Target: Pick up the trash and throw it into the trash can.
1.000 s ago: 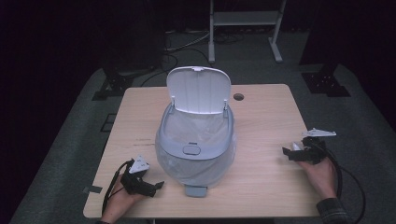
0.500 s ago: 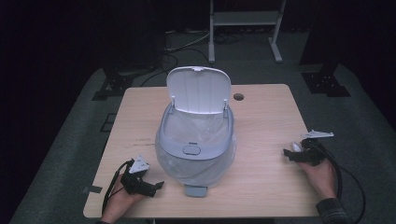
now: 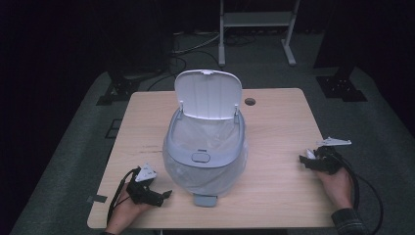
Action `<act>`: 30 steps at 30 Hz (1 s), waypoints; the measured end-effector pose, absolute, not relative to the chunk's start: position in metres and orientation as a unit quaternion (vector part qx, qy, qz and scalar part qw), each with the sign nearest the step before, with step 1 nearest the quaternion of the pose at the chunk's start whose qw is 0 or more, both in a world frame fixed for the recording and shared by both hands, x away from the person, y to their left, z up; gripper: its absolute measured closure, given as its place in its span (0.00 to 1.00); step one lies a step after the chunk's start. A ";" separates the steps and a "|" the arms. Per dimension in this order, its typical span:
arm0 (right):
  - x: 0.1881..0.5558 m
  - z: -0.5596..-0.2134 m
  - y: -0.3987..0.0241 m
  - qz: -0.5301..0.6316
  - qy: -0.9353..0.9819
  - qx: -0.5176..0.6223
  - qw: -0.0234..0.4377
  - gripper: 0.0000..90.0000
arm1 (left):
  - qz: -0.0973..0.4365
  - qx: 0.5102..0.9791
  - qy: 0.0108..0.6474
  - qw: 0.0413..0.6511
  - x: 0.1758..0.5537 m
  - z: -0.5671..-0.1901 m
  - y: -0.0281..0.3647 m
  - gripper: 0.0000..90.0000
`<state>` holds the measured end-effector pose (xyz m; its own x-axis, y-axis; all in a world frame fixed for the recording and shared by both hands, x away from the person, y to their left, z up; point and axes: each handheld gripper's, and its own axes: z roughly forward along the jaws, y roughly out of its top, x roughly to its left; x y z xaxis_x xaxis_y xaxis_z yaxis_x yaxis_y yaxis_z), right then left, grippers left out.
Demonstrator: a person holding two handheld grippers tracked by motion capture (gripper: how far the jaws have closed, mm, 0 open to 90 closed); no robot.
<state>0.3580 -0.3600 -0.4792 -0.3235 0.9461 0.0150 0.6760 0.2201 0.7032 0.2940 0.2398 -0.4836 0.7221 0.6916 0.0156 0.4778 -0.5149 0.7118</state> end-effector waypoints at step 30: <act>0.354 -0.472 -0.361 0.319 0.756 0.535 0.201 0.71 | 0.150 0.857 0.341 0.355 0.294 -0.484 0.240 0.00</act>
